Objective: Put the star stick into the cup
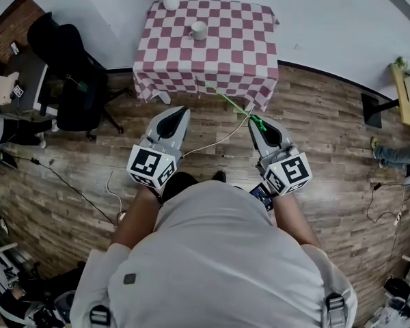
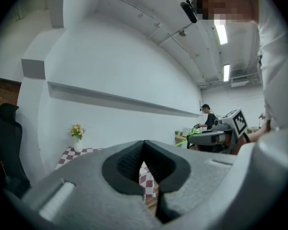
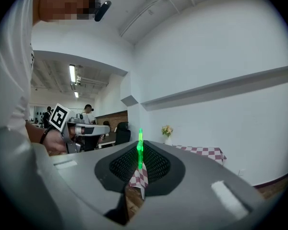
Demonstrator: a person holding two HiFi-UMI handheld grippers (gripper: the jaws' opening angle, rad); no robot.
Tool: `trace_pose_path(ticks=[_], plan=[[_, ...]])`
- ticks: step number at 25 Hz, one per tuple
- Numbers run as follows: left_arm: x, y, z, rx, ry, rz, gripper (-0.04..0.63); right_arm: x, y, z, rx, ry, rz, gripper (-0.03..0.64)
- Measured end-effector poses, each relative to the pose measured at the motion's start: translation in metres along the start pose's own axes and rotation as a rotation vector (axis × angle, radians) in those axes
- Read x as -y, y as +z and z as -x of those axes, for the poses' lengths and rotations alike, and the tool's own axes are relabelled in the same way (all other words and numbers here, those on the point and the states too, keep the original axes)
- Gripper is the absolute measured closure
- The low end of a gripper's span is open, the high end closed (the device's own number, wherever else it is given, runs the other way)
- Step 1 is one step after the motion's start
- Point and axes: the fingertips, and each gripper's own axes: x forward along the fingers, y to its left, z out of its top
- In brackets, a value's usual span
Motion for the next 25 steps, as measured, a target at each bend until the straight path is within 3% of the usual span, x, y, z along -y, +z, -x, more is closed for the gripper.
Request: trace_pose_path(ticks=[11, 25], plan=[[0.011, -0.001, -0.038, -0.012, -0.007, -0.017, 0.591, 0.039, -0.004, 0.001, 0.011, -0.003, -0.020, 0.591], [-0.030, 0.002, -0.090, -0.009, -0.048, -0.010, 0.591, 0.076, 0.001, -0.043, 0.011, -0.039, -0.027, 0.591]])
